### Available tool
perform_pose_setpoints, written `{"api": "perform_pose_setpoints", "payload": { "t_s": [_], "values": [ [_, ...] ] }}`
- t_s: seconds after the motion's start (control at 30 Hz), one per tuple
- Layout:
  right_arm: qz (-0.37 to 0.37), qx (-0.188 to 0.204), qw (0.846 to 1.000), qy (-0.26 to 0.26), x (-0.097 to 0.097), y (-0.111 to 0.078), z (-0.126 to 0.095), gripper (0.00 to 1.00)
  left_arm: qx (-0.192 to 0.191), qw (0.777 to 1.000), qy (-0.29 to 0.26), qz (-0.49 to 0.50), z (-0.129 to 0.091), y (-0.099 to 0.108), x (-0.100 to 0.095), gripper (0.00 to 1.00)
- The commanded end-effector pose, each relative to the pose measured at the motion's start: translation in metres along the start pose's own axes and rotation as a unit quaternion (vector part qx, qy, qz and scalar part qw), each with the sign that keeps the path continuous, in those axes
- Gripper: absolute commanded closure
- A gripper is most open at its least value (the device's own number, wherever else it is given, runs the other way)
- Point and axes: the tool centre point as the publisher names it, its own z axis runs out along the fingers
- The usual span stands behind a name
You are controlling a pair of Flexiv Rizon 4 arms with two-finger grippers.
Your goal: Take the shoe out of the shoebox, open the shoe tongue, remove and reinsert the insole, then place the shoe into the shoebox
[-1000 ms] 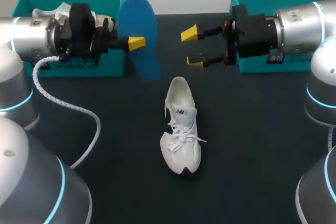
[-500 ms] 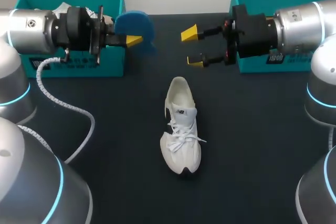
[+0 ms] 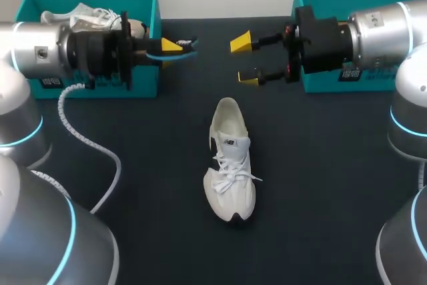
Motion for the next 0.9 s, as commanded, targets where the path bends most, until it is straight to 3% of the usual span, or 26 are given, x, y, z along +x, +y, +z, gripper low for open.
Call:
{"api": "perform_pose_setpoints", "payload": {
  "t_s": [0.03, 0.6, 0.9],
  "values": [
    [0.0, -0.002, 1.0, -0.001, 0.0, 0.0, 0.003, 0.0, -0.033, 0.877, -0.045, 0.478, -0.002, -0.003, 0.001, 1.0],
    [0.0, -0.002, 1.0, -0.001, 0.0, 0.0, 0.003, 0.0, -0.033, 0.877, -0.045, 0.478, -0.002, -0.003, 0.001, 1.0],
    [-0.008, 0.003, 1.0, 0.012, -0.003, 0.002, 0.014, 0.0, -0.039, 0.893, -0.06, 0.445, 0.0, -0.004, 0.001, 1.0]
  ]
}}
